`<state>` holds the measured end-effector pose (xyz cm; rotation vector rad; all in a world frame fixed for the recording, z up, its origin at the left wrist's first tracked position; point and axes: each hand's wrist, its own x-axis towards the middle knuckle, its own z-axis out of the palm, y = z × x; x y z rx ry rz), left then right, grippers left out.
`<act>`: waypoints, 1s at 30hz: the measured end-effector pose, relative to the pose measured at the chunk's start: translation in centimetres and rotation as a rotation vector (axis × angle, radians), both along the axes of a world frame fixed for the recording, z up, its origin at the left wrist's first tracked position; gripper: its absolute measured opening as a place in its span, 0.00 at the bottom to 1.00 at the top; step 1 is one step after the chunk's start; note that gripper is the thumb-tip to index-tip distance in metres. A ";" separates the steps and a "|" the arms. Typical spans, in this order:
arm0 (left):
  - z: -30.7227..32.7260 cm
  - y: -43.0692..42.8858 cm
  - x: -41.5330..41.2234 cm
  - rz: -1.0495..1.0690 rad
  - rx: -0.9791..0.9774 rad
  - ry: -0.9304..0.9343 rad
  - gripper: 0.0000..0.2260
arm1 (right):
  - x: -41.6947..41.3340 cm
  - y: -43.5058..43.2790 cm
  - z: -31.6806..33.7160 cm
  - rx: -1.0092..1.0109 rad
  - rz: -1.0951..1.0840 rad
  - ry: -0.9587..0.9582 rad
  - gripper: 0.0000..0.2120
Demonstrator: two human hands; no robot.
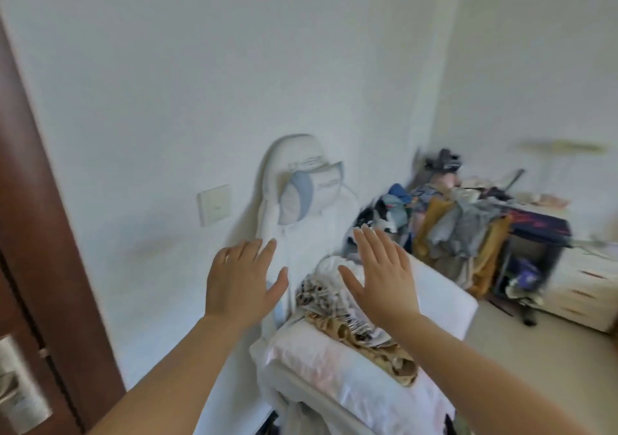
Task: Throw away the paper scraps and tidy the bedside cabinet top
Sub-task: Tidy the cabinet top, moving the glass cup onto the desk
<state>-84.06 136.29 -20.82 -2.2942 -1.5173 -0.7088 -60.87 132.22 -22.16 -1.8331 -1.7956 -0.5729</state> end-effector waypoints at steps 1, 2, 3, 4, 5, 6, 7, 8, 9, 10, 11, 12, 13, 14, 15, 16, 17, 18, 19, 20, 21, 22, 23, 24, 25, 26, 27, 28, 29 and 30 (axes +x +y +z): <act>1.1 -0.2 2.1 -0.046 0.019 -0.010 0.25 | 1.9 -1.2 0.9 0.014 -0.042 -0.001 0.33; 2.1 -0.4 4.3 -0.091 0.035 -0.021 0.24 | 4.0 -2.4 1.8 0.026 -0.079 0.005 0.33; 2.9 -0.5 6.7 -0.135 0.048 -0.029 0.24 | 6.1 -3.6 2.6 0.032 -0.116 0.013 0.33; 3.6 -0.8 9.2 -0.176 0.061 -0.032 0.24 | 8.2 -4.9 3.2 0.038 -0.154 0.019 0.33; 4.3 -1.3 11.7 -0.217 0.076 -0.032 0.24 | 10.5 -6.3 3.8 0.047 -0.192 0.023 0.33; 4.9 -1.7 14.4 -0.259 0.092 -0.032 0.24 | 12.8 -7.6 4.3 0.061 -0.233 0.029 0.33; 5.4 -2.3 17.2 -0.301 0.104 -0.034 0.24 | 15.2 -9.0 4.8 0.073 -0.275 0.039 0.34; 5.7 -2.9 20.1 -0.343 0.114 -0.041 0.24 | 17.7 -10.5 5.1 0.080 -0.317 0.051 0.34; 6.0 -3.6 23.0 -0.383 0.120 -0.052 0.24 | 20.2 -12.0 5.4 0.084 -0.358 0.061 0.34; 6.2 -4.4 26.0 -0.422 0.123 -0.065 0.24 | 22.8 -13.6 5.6 0.086 -0.396 0.068 0.35; 6.4 -5.3 29.0 -0.460 0.125 -0.076 0.24 | 25.4 -15.1 5.7 0.092 -0.431 0.073 0.35; 6.5 -6.2 32.0 -0.495 0.130 -0.083 0.24 | 28.1 -16.8 5.8 0.098 -0.466 0.080 0.35; 6.6 -7.2 34.9 -0.525 0.139 -0.088 0.24 | 30.8 -18.5 5.9 0.103 -0.503 0.086 0.35; 6.7 -8.2 37.8 -0.552 0.147 -0.090 0.24 | 33.4 -20.3 6.0 0.104 -0.542 0.086 0.35; 6.8 -9.3 40.5 -0.577 0.155 -0.090 0.24 | 35.9 -22.0 6.2 0.098 -0.580 0.084 0.35; 7.0 -10.2 43.2 -0.603 0.159 -0.088 0.24 | 38.3 -23.7 6.4 0.090 -0.614 0.078 0.34; 7.2 -11.1 45.7 -0.626 0.164 -0.089 0.25 | 40.6 -25.3 6.7 0.085 -0.641 0.078 0.34; 7.4 -11.8 48.1 -0.643 0.167 -0.089 0.25 | 42.7 -26.8 7.0 0.080 -0.665 0.082 0.33; 7.6 -12.4 50.4 -0.657 0.163 -0.087 0.25 | 44.7 -28.2 7.2 0.071 -0.690 0.087 0.33; 7.8 -13.0 52.5 -0.665 0.156 -0.088 0.26 | 46.6 -29.4 7.5 0.062 -0.717 0.088 0.33; 7.8 -13.5 54.5 -0.670 0.154 -0.093 0.26 | 48.5 -30.5 7.6 0.062 -0.742 0.084 0.34; 7.8 -14.0 56.5 -0.672 0.154 -0.095 0.26 | 50.3 -31.3 7.6 0.070 -0.762 0.081 0.34; 7.8 -14.3 58.5 -0.676 0.153 -0.091 0.26 | 52.2 -32.1 7.6 0.073 -0.778 0.082 0.35; 7.7 -14.7 60.3 -0.683 0.152 -0.083 0.26 | 53.9 -32.7 7.5 0.071 -0.795 0.084 0.35; 7.6 -14.9 62.1 -0.692 0.153 -0.072 0.27 | 55.6 -33.1 7.3 0.066 -0.811 0.086 0.35; 7.6 -15.0 64.0 -0.704 0.157 -0.063 0.27 | 57.2 -33.4 7.2 0.065 -0.827 0.084 0.36; 7.7 -15.0 65.8 -0.717 0.163 -0.061 0.27 | 58.8 -33.5 7.1 0.063 -0.838 0.080 0.37; 7.8 -14.9 67.6 -0.733 0.171 -0.058 0.27 | 60.3 -33.5 7.0 0.059 -0.846 0.074 0.37; 8.0 -14.6 69.3 -0.748 0.181 -0.052 0.27 | 61.8 -33.3 7.1 0.051 -0.851 0.070 0.38; 8.2 -14.2 71.1 -0.759 0.190 -0.046 0.27 | 63.3 -33.0 7.2 0.044 -0.853 0.063 0.38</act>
